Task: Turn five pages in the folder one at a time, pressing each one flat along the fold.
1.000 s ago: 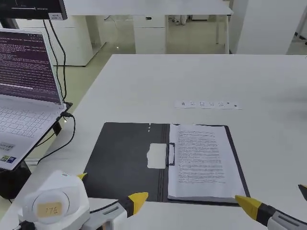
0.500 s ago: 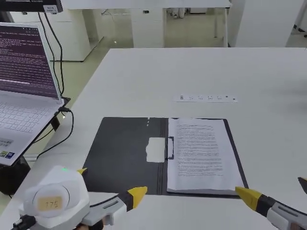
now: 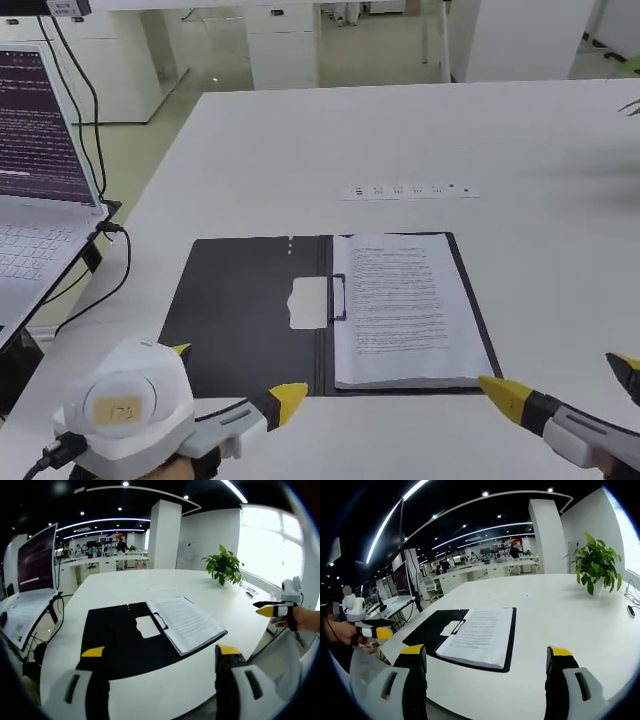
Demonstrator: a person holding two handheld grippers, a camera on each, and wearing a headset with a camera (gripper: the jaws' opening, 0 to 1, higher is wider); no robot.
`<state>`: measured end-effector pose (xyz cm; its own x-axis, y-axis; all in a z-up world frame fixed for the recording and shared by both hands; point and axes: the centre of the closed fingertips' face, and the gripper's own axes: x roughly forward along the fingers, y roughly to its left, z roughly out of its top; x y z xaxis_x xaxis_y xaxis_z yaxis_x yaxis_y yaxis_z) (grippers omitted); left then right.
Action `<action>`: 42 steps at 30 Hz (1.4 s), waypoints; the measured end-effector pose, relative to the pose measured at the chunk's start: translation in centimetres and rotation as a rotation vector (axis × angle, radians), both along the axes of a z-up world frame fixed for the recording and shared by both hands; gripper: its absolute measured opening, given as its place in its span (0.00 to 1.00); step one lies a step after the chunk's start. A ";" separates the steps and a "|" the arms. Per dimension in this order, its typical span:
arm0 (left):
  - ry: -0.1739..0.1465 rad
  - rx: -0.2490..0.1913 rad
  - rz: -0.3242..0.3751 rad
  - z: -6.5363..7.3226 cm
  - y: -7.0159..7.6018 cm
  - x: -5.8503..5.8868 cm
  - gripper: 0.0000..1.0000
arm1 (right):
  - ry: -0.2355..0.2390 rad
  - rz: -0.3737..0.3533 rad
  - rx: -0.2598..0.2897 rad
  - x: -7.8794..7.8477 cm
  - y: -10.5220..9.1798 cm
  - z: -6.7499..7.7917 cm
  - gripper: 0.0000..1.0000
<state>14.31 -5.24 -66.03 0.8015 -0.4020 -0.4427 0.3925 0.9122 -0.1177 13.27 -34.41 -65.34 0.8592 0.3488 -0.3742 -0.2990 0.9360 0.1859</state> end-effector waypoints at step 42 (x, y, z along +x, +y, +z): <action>0.028 0.028 -0.362 -4.5 -15.9 5.8 0.78 | -0.006 -0.118 0.040 -2.4 -0.5 0.0 0.98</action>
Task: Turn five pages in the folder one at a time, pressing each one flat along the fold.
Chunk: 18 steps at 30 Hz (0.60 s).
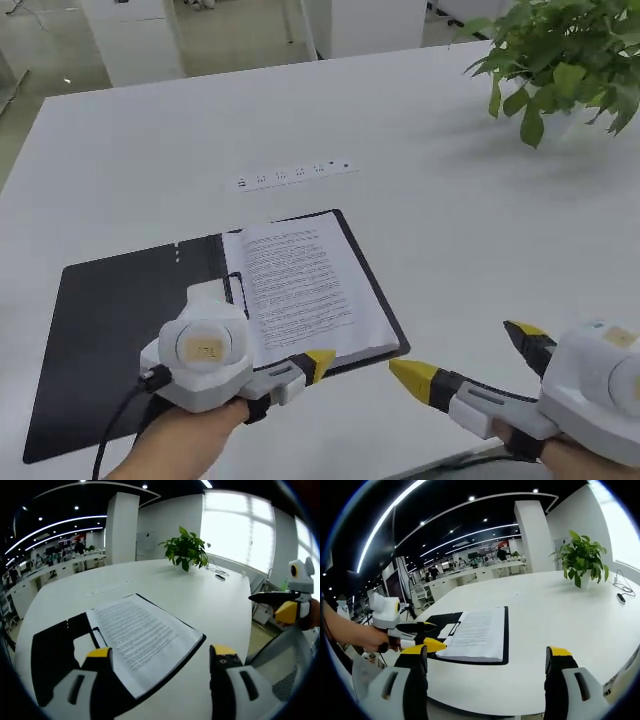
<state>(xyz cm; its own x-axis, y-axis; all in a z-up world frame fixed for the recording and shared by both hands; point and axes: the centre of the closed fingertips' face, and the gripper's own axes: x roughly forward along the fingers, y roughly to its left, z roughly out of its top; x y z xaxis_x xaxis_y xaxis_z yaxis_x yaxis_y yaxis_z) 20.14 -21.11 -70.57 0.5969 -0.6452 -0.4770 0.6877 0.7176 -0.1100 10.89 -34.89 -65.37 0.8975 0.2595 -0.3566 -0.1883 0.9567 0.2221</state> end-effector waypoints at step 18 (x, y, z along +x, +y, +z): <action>-0.004 0.049 0.000 -4.9 -5.5 2.7 0.62 | -0.008 -0.032 0.010 -0.8 0.2 0.0 0.97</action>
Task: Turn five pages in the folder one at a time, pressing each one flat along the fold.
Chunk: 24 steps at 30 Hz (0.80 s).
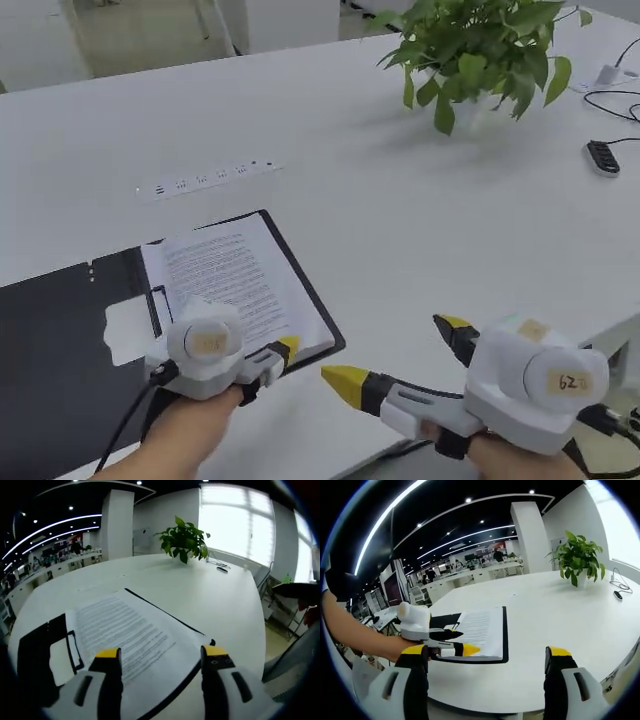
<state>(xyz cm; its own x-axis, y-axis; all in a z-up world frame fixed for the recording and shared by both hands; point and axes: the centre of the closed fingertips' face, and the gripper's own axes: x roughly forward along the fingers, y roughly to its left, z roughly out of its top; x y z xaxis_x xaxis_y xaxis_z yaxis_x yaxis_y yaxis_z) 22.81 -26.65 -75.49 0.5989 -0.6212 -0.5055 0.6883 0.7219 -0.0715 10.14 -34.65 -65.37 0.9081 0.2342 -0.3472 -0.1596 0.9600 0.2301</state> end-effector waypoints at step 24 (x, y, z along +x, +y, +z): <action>-0.041 0.027 0.020 -2.4 -2.1 -0.2 0.48 | 0.010 -0.015 0.003 0.2 -0.4 -0.4 0.95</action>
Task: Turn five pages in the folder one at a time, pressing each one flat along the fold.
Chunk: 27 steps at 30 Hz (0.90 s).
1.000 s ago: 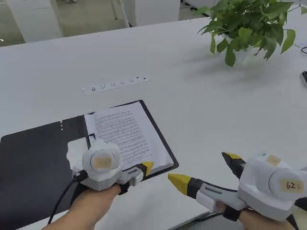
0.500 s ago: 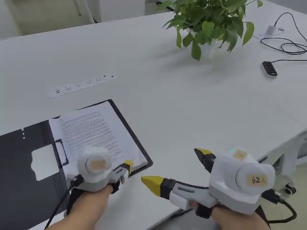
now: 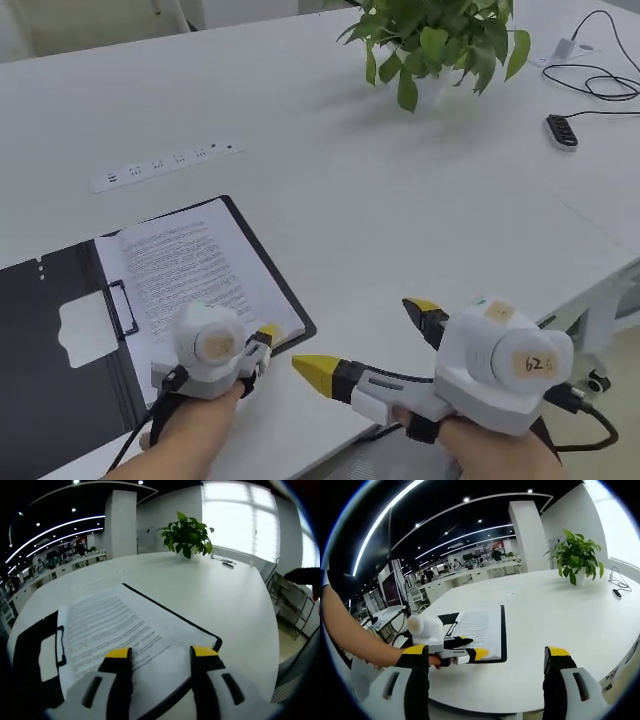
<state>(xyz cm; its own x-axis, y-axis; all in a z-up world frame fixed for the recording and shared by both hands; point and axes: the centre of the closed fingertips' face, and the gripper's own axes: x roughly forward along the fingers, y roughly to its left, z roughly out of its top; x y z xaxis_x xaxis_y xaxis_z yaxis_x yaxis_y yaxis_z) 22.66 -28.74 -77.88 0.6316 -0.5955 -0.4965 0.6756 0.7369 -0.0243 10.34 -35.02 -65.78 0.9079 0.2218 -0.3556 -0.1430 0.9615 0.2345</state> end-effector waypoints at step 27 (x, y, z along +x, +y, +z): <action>-0.070 0.020 0.012 0.0 1.7 1.3 0.15 | 0.035 0.051 -0.005 1.7 0.6 -0.8 0.93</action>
<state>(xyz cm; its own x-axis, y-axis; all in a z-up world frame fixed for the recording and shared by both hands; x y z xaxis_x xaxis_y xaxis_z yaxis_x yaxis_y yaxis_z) 24.00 -27.06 -77.91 0.6720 -0.5778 -0.4632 0.6663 0.7447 0.0376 12.06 -34.42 -66.57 0.8827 0.2650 -0.3881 -0.1833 0.9546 0.2350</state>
